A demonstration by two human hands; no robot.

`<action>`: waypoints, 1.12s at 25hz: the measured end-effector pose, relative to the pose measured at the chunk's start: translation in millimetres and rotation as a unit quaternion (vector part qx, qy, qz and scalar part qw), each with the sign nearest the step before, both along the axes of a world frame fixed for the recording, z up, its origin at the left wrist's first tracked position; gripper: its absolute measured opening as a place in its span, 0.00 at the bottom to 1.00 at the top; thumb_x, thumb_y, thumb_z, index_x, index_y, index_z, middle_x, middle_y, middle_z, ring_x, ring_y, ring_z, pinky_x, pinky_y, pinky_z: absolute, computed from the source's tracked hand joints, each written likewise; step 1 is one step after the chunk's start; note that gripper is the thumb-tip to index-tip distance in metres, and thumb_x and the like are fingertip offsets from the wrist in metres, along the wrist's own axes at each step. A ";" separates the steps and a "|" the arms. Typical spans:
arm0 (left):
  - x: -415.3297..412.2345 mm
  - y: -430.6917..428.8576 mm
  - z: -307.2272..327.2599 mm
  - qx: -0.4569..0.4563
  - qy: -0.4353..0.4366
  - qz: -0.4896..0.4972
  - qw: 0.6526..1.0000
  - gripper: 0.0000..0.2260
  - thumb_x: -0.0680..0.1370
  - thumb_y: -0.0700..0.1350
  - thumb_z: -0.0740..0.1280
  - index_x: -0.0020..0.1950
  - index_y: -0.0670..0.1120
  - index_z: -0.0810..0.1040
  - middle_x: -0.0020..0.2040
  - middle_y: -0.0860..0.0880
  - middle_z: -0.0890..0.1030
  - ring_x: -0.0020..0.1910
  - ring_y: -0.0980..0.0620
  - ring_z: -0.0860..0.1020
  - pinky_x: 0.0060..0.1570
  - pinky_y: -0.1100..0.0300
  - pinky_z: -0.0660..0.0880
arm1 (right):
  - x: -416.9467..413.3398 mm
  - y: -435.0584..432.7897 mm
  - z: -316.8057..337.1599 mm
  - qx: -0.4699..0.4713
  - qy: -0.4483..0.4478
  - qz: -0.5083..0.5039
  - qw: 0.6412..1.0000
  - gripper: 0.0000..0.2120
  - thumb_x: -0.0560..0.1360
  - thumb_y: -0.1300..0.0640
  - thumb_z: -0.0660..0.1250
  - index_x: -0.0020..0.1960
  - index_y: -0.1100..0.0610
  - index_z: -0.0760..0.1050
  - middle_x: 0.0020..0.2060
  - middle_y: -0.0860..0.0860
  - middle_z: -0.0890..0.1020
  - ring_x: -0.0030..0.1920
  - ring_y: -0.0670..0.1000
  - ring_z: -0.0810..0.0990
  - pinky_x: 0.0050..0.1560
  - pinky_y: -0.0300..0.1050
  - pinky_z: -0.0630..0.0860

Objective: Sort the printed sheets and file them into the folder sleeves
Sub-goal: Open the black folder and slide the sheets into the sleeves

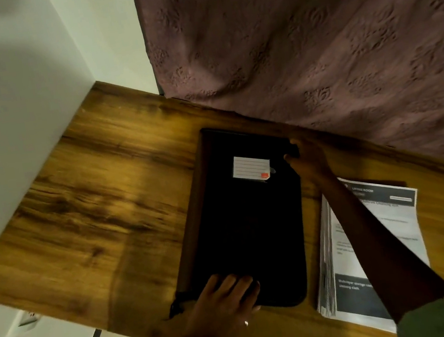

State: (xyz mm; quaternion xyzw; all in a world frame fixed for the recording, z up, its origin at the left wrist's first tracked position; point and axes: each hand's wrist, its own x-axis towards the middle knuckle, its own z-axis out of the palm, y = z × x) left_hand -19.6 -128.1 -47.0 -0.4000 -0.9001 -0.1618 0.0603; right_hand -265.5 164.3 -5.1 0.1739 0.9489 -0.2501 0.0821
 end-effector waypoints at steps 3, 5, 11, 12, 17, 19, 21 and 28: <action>1.4 11.1 3.0 0.015 0.012 0.001 1.000 0.19 0.76 0.60 0.70 0.62 0.51 0.78 0.61 0.51 0.76 0.59 0.50 0.74 0.51 0.52 0.77 | 40.4 -5.9 -10.7 -0.025 0.035 -0.060 0.997 0.19 0.75 0.56 0.69 0.64 0.60 0.75 0.60 0.57 0.80 0.61 0.58 0.78 0.57 0.47 0.72; 2.9 16.3 2.6 0.025 0.031 0.002 0.999 0.18 0.76 0.58 0.71 0.62 0.51 0.77 0.62 0.51 0.75 0.59 0.50 0.75 0.52 0.52 0.75 | 60.4 -11.1 -18.1 -0.051 0.035 -0.103 0.993 0.14 0.74 0.54 0.70 0.56 0.61 0.79 0.52 0.57 0.83 0.55 0.58 0.81 0.50 0.46 0.73; 10.6 14.3 -3.5 0.039 0.095 0.003 0.995 0.11 0.82 0.48 0.61 0.63 0.52 0.75 0.62 0.51 0.75 0.58 0.49 0.75 0.53 0.52 0.72 | 74.4 -12.7 1.0 -0.241 0.019 -0.205 0.948 0.07 0.75 0.52 0.70 0.45 0.56 0.80 0.42 0.56 0.83 0.46 0.57 0.83 0.49 0.53 0.79; 10.9 12.4 3.3 0.032 0.100 -0.002 0.994 0.11 0.84 0.46 0.57 0.64 0.52 0.74 0.62 0.50 0.74 0.56 0.49 0.74 0.53 0.52 0.71 | 75.8 -13.0 14.6 -0.279 0.034 -0.212 0.936 0.07 0.75 0.50 0.71 0.43 0.54 0.79 0.41 0.53 0.84 0.45 0.55 0.83 0.46 0.52 0.79; 10.0 -11.3 50.7 0.045 0.102 0.014 0.994 0.13 0.85 0.49 0.53 0.66 0.48 0.72 0.60 0.48 0.74 0.48 0.52 0.79 0.42 0.55 0.79 | 88.2 -35.0 91.4 -0.433 0.085 -0.195 0.876 0.03 0.76 0.47 0.69 0.48 0.44 0.79 0.50 0.47 0.84 0.51 0.51 0.82 0.44 0.49 0.81; 11.8 -17.9 70.4 0.085 0.086 0.062 0.991 0.14 0.85 0.49 0.52 0.65 0.47 0.72 0.58 0.49 0.73 0.46 0.54 0.77 0.38 0.57 0.79 | 91.5 -54.6 113.0 -0.482 0.107 -0.175 0.852 0.04 0.76 0.47 0.68 0.50 0.41 0.80 0.55 0.47 0.83 0.56 0.53 0.81 0.53 0.54 0.80; 16.0 -25.0 90.1 0.126 0.057 0.106 0.985 0.16 0.85 0.51 0.50 0.64 0.47 0.72 0.57 0.50 0.73 0.49 0.54 0.74 0.42 0.60 0.77 | 92.7 -78.7 126.3 -0.530 0.143 -0.134 0.825 0.08 0.76 0.48 0.68 0.55 0.44 0.80 0.57 0.49 0.83 0.59 0.54 0.81 0.56 0.54 0.78; 13.7 -73.9 135.6 0.232 -0.062 0.252 0.937 0.21 0.83 0.59 0.56 0.67 0.45 0.70 0.60 0.50 0.74 0.46 0.56 0.79 0.35 0.69 0.76 | 95.2 -183.5 142.9 -0.509 0.209 -0.009 0.835 0.14 0.80 0.56 0.65 0.65 0.55 0.76 0.59 0.50 0.82 0.60 0.48 0.80 0.62 0.50 0.78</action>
